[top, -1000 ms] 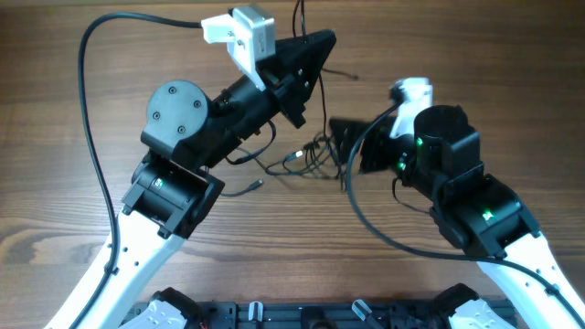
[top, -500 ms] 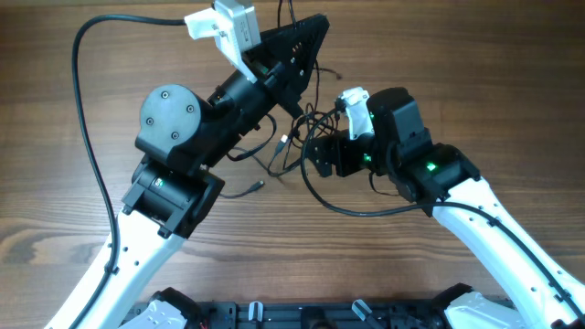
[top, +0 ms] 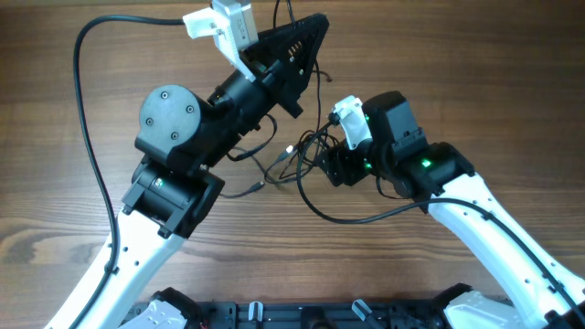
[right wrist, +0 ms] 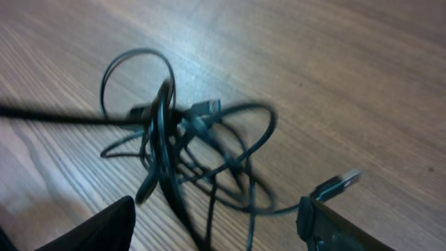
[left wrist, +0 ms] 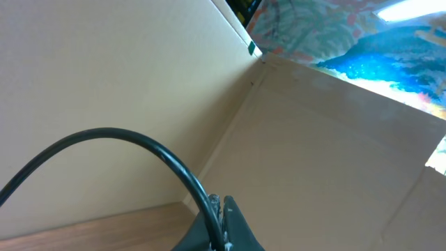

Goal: Untangle cables

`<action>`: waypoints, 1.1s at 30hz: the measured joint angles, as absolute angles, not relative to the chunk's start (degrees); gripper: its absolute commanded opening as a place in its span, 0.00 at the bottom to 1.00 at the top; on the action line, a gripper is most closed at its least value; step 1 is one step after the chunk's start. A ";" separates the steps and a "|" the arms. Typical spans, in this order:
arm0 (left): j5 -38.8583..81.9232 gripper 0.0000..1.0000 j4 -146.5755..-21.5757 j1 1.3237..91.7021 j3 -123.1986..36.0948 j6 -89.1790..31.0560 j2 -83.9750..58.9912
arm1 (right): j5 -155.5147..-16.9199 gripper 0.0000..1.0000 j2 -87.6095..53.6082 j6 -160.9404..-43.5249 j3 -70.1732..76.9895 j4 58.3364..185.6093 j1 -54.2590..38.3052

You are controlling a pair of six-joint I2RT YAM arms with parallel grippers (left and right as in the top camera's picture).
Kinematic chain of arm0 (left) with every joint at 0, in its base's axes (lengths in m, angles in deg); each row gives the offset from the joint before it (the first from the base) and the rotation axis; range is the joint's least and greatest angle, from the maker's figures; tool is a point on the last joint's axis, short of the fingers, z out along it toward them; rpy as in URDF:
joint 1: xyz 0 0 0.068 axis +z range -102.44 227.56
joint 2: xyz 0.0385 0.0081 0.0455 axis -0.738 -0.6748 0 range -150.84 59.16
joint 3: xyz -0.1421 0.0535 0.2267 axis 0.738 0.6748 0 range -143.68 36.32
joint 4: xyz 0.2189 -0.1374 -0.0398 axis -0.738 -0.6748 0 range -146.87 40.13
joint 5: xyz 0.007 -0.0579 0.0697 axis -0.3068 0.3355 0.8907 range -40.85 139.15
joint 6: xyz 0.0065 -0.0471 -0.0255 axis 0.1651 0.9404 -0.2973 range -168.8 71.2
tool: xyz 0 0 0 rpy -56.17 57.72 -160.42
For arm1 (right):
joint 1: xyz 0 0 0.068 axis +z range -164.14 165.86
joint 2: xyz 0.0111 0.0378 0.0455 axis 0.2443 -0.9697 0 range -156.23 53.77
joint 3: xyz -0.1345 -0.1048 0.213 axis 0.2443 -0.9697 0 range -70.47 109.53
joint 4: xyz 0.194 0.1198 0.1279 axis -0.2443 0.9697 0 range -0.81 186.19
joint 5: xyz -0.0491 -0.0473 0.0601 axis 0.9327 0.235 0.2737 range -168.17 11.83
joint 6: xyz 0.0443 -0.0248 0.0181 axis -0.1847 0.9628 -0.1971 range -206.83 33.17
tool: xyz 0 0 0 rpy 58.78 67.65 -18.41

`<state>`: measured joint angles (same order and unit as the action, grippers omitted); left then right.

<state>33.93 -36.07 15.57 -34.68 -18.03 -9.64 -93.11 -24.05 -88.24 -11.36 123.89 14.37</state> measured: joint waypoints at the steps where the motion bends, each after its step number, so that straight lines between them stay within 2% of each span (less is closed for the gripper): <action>1: 33.93 0.04 -36.07 15.57 -34.68 -18.03 -9.64 | -93.48 0.35 -25.01 -88.05 -11.36 123.89 14.37; 3: 33.93 0.04 -36.07 15.57 -34.68 -18.01 -9.64 | -93.62 0.16 -26.41 -88.09 -11.36 123.84 14.37; 5: 33.99 0.04 -36.09 15.57 -34.68 -18.01 -9.64 | -93.62 0.04 -26.69 -89.45 -11.38 123.34 14.37; 9: 37.34 0.04 -38.03 15.68 -34.68 -18.03 -9.64 | -89.88 0.04 -26.69 -94.65 -11.36 124.28 14.37; 13: 39.74 0.04 -40.26 21.41 -34.68 -18.03 -8.28 | -72.81 0.04 -26.69 -109.60 -11.47 131.84 12.38; 19: 41.53 0.04 -39.67 28.49 -34.68 -16.90 -2.45 | -69.53 0.04 -26.69 -115.83 -11.47 129.81 10.98; 25: 41.79 0.04 -31.37 31.66 -34.68 -6.80 -2.34 | -74.14 0.04 -26.69 -118.78 -11.47 126.42 10.98; 28: 41.49 0.04 -23.72 31.66 -34.66 -5.36 -2.34 | -74.60 0.04 -26.69 -119.52 -11.47 126.66 10.98; 31: 41.36 0.04 -16.72 31.66 -34.72 -3.11 -2.14 | -72.31 0.04 -26.69 -125.29 -11.47 129.74 10.98; 33: 41.86 0.04 -16.44 31.66 -34.72 -2.39 -2.08 | -71.19 0.04 -26.69 -127.22 -11.47 130.53 10.98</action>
<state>41.86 -16.44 31.66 -34.72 -2.39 -2.08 -71.19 -26.69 -127.22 -11.47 130.53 10.98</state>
